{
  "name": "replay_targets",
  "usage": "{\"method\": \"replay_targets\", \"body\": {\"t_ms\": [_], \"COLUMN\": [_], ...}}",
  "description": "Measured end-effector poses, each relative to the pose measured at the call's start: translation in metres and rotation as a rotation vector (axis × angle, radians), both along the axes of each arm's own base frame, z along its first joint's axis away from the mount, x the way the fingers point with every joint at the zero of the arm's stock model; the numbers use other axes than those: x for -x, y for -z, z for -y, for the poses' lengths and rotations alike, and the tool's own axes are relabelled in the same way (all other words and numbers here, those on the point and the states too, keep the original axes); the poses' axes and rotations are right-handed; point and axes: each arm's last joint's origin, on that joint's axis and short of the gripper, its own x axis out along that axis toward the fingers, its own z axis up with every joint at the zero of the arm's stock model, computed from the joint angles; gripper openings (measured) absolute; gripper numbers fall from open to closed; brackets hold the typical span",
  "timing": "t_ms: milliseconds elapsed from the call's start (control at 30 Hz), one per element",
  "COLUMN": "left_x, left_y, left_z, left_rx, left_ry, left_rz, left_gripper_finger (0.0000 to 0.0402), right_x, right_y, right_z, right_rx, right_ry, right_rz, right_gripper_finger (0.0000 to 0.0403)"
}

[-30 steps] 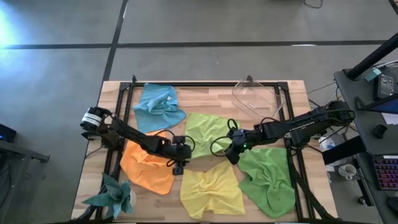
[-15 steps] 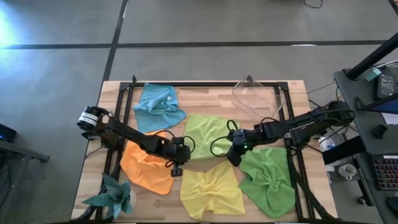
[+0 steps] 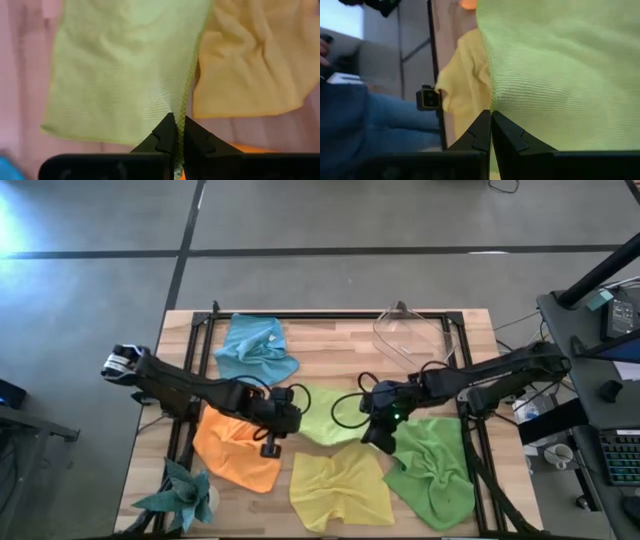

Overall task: Fold microfiber towels
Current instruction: Fold the light green microfiber cloth

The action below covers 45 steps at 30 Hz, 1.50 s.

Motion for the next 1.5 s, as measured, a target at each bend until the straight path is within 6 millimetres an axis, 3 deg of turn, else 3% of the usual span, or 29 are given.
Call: {"method": "replay_targets", "body": {"t_ms": [100, 233, 400, 600, 933, 1133, 1500], "left_x": [0.0, -0.002, -0.011, -0.028, -0.043, -0.05, -0.055], "left_y": [-0.005, -0.002, 0.012, 0.043, 0.075, 0.084, 0.083], "left_z": [-0.003, -0.01, -0.015, -0.024, -0.054, -0.062, -0.062], "left_rx": [-0.07, -0.102, -0.119, -0.207, -0.211, -0.185, -0.17], "left_ry": [-0.042, -0.086, -0.11, -0.178, -0.366, -0.376, -0.325], "left_rz": [0.006, -0.002, -0.048, -0.137, -0.226, -0.233, -0.187], "left_gripper_finger": [0.0, 0.0, 0.0, 0.0, 0.0, 0.0, 0.0], "right_x": [0.003, 0.006, 0.009, 0.013, 0.018, 0.022, 0.027], "right_y": [-0.011, -0.01, 0.018, 0.049, 0.071, 0.08, 0.086], "right_z": [0.002, 0.003, 0.006, 0.019, 0.042, 0.05, 0.06], "right_rx": [0.082, 0.109, 0.187, 0.326, 0.544, 0.574, 0.544], "right_ry": [-0.02, -0.023, 0.023, 0.099, 0.077, 0.048, 0.121], "right_rz": [-0.033, -0.071, -0.141, -0.223, -0.187, -0.19, -0.251], "right_gripper_finger": [0.0009, 0.0009, 0.0009, 0.0009, 0.0009, 0.0009, 0.0009]}}
